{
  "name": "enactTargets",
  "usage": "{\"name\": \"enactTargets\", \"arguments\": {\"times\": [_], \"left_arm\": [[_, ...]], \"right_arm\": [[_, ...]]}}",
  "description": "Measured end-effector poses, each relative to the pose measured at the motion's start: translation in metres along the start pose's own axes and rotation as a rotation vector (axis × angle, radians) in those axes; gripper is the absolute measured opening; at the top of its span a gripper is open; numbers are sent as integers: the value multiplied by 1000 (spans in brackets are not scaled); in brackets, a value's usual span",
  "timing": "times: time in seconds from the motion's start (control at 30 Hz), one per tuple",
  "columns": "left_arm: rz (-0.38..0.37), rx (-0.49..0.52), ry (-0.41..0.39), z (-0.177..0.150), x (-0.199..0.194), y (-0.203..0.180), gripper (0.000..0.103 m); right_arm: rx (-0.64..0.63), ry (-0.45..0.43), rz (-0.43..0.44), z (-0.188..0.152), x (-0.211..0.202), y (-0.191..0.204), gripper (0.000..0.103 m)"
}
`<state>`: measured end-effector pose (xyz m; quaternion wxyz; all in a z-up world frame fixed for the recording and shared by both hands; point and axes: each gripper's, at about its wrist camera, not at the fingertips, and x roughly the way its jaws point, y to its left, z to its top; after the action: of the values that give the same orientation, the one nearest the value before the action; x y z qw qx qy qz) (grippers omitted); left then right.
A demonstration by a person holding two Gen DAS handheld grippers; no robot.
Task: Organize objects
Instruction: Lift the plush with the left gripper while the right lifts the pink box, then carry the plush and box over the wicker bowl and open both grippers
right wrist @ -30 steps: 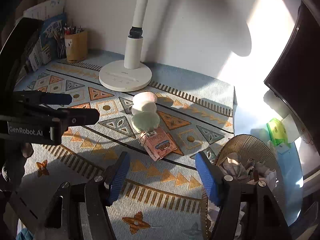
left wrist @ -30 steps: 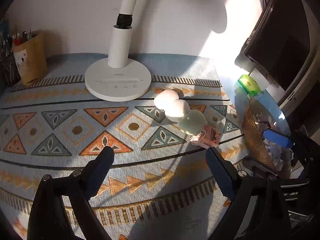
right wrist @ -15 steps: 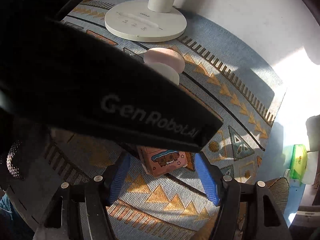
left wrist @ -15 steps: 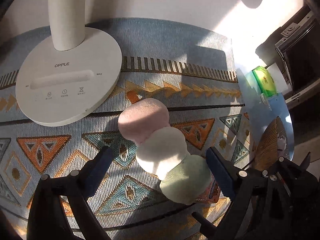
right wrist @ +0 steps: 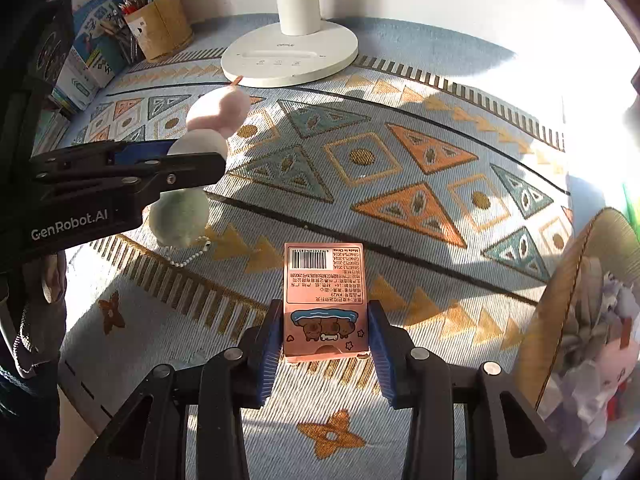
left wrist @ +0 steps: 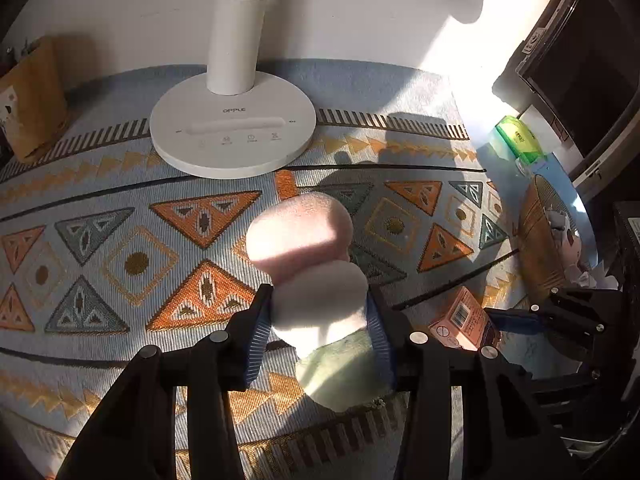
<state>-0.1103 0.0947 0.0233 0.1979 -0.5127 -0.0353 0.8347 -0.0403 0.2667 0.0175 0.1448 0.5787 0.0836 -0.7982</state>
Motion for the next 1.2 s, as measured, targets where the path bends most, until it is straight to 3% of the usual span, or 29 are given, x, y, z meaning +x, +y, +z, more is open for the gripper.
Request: {"name": "enactTargets", "arguments": {"times": [0.13,0.2,0.27,0.37,0.47,0.57,0.6,0.63,0.67,0.7,0.77,0.8,0.97,1.1,1.2], "left_arm": [[13,3,7,-62,-28,6,42],[32,-12,9,-85,-31,7,43],[66,-3,-54,-99,-36,3,43],[105,-12,-104,-102,-38,-2,46],[96,-55,-111,-105,-33,0,53],[80,-87,-148,-110,-33,-1,74],[98,-86,-156,-113,-32,-4,77],[131,-73,-162,-114,-31,-8,77],[154,-59,-160,-114,-30,-11,74],[169,-55,-162,-114,-30,-12,68],[186,-64,-174,-114,-31,-11,48],[180,-65,-179,-114,-32,-11,45],[200,-46,-237,-117,-44,-21,44],[192,52,-350,-105,-72,-63,44],[88,151,-444,-84,-95,-107,44]], "right_arm": [[167,-116,46,-52,-3,11,40],[210,-214,10,-67,-4,14,40],[228,-259,-2,-71,0,13,41],[198,-287,3,-72,8,20,60],[190,-299,-40,-70,14,22,64],[207,-316,-17,-71,16,18,64],[210,-318,-21,-71,17,19,63],[214,-321,-44,-72,17,20,58],[209,-324,-68,-72,18,23,47],[196,-329,-81,-72,17,26,40],[178,-334,-59,-73,17,29,40],[176,-343,-63,-74,16,30,40],[194,-446,-48,-85,-6,30,40],[258,-525,-3,-92,-47,19,40],[320,-649,-94,-99,-103,-6,40]]}}
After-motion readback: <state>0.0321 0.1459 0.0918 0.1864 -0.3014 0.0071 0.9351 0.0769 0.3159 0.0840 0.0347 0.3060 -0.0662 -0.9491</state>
